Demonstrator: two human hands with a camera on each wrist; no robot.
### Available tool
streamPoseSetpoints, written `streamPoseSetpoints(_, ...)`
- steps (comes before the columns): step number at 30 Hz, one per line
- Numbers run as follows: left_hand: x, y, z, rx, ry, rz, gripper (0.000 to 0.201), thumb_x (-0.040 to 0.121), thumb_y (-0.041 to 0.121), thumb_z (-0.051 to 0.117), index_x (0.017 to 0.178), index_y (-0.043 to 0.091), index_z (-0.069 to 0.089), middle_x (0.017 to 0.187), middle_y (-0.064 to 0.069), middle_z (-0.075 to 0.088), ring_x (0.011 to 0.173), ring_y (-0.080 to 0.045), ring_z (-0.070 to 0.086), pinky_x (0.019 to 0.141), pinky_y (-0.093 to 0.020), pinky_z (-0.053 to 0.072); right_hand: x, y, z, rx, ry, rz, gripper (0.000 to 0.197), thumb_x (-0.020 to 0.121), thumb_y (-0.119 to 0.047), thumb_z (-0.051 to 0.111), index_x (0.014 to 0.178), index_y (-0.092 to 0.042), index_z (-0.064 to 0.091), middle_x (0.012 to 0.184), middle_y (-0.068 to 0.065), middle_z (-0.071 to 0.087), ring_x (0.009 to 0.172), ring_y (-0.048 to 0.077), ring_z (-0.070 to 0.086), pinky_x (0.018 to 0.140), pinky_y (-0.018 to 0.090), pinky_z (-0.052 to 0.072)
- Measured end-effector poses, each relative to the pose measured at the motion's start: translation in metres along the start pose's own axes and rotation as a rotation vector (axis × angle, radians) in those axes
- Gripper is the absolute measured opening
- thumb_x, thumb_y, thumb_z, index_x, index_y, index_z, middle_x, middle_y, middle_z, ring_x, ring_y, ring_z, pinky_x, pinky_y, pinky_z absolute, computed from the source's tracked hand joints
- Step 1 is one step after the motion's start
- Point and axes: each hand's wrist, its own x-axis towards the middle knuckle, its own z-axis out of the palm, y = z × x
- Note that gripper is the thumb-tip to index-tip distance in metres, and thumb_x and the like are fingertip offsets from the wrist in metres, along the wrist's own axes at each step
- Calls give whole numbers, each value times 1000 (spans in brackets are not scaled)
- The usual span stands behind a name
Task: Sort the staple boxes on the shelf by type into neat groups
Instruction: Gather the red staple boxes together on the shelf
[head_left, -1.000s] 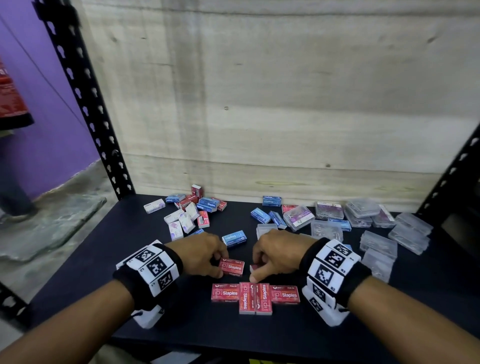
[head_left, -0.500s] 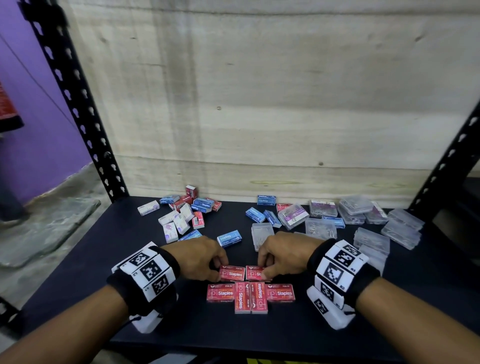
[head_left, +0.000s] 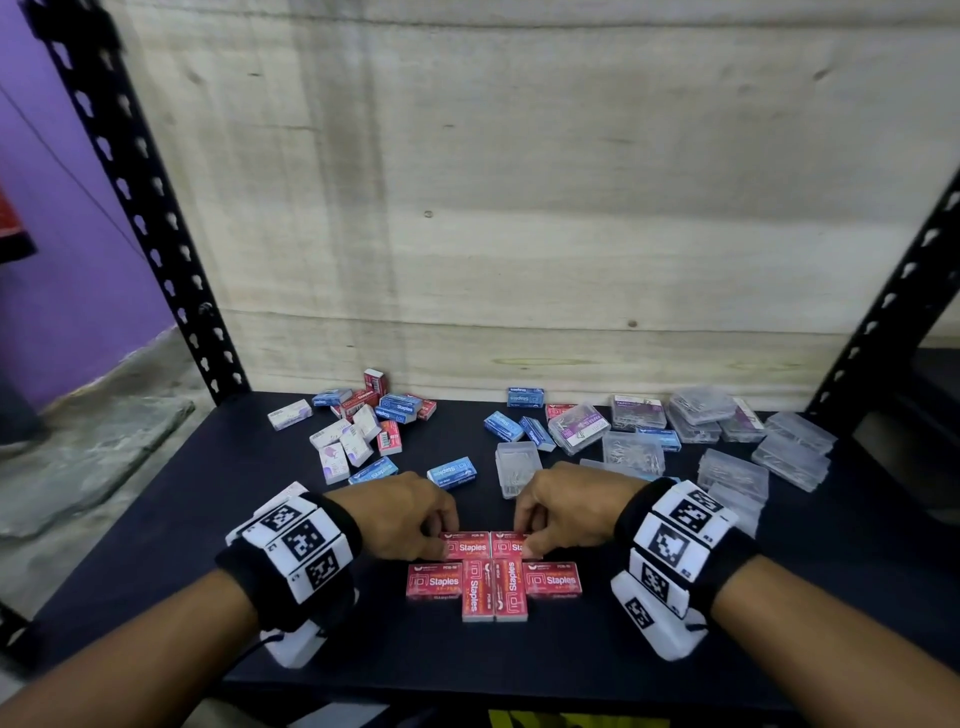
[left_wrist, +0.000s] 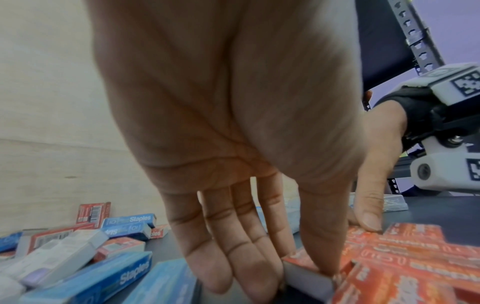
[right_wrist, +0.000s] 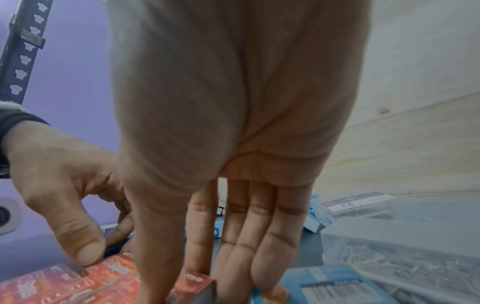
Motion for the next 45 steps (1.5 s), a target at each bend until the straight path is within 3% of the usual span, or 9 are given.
streamPoseSetpoints(8,-1,5,0,48,-7,3,24,91,41,62,113,31,63,102,14,65,91,-6,62,84,-26,52,0,-1,-1,-25,-13,12,29,90,-36,70,115,-22,70,106,-6,72,90,10,65,81,26,52)
streamPoseSetpoints(12,-7,3,1,193,76,-10,48,89,58,55,130,34,52,122,13,50,107,-8,53,91,-28,47,-6,-3,1,-99,52,-4,46,90,-46,67,129,-24,60,121,-5,63,101,11,60,89,31,52)
streamPoseSetpoints(14,-10,0,1,129,61,46,63,85,63,59,138,34,45,129,15,45,101,-4,52,85,-19,44,-12,-1,5,-137,66,-36,58,88,-50,67,138,-25,51,130,-4,53,107,12,56,89,28,48)
streamPoseSetpoints(17,-15,0,3,65,6,111,73,77,62,69,140,38,42,127,18,44,99,-1,54,87,-22,47,-20,0,12,-152,45,-90,63,86,-47,71,140,-27,47,130,-5,49,114,13,53,93,28,45)
streamPoseSetpoints(22,-16,1,11,90,36,208,62,79,46,75,136,37,50,132,17,49,116,-1,47,100,-21,38,-27,-1,20,-133,52,-118,55,88,-41,71,138,-34,50,129,-7,57,116,14,54,99,39,46)
streamPoseSetpoints(26,-15,1,13,44,42,234,55,81,37,76,133,35,58,134,15,52,115,-2,51,93,-11,40,-27,2,22,-95,79,-142,53,88,-38,72,138,-34,54,127,-7,60,109,11,57,87,25,44)
streamPoseSetpoints(29,-14,3,11,24,22,236,53,80,33,78,130,34,61,133,14,54,110,-5,55,92,-20,48,-25,4,23,-91,89,-144,53,88,-37,72,137,-34,55,126,-8,61,107,10,57,81,21,39)
streamPoseSetpoints(37,-11,1,15,-4,7,257,51,81,28,77,129,34,62,133,15,54,107,-5,58,88,-21,51,-26,4,32,-75,94,-133,54,87,-43,71,138,-36,54,130,-8,57,113,12,54,92,27,44)
streamPoseSetpoints(45,-10,-3,19,-25,42,254,50,80,30,77,127,37,62,133,16,55,107,-3,58,87,-15,50,-27,3,30,-52,112,-127,54,83,-44,75,134,-34,58,123,-6,65,101,10,61,87,28,50)
